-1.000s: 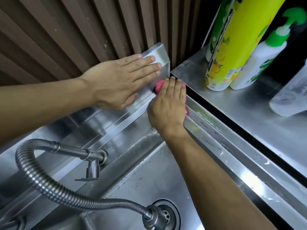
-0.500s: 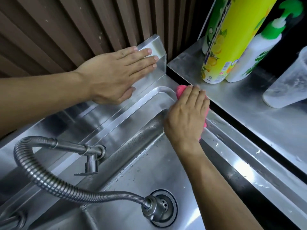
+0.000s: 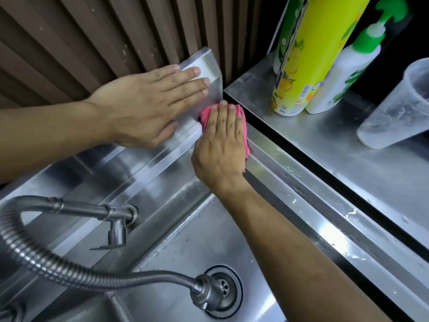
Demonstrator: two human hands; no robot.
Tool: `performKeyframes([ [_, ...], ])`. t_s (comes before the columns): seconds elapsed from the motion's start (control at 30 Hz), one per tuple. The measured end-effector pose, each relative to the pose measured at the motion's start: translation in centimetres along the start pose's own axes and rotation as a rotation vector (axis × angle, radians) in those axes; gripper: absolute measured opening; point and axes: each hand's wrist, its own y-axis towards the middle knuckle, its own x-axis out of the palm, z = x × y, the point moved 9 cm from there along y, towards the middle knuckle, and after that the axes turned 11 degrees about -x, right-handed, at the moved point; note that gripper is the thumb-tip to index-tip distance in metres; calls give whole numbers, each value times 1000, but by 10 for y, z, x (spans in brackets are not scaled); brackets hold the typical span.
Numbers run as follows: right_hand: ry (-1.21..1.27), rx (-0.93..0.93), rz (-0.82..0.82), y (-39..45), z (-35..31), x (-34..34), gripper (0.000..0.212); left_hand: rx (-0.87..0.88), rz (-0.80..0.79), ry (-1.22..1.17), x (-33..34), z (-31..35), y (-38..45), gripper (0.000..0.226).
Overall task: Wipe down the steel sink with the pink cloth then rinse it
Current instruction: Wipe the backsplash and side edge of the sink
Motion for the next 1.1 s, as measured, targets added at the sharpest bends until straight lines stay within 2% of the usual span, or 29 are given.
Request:
performKeyframes([
  [0.17, 25, 61, 8, 5, 18, -2, 70, -1, -96, 22, -3, 2, -1, 79],
  [0.3, 35, 96, 85, -44, 40, -16, 65, 90, -196, 329, -9, 13, 12, 83],
  [0.33, 26, 115, 112, -60, 47, -19, 65, 117, -191, 334, -14, 22, 21, 82],
  [0.4, 21, 147, 136, -80, 55, -22, 65, 92, -244, 157, -23, 40, 44, 72],
  [0.5, 37, 131, 66, -57, 55, -20, 66, -157, -492, -410, -5, 55, 63, 53],
  [0.57, 54, 80, 24, -28, 48, -17, 64, -339, -456, -672, 8, 59, 62, 53],
  [0.63, 81, 36, 23, -18, 45, -15, 64, -444, -390, -795, 18, 66, 55, 53],
  [0.77, 96, 118, 118, -94, 64, -35, 67, -545, -359, -972, 33, 83, 48, 65],
  [0.9, 58, 223, 110, -157, 84, -47, 67, -510, -308, -841, 37, 102, 46, 67],
  [0.97, 60, 225, 75, -135, 82, -43, 64, -537, -253, -805, 39, 104, 42, 66],
  [1.1, 74, 90, 58, -82, 69, -32, 58, -565, -209, -788, 43, 102, 42, 62],
])
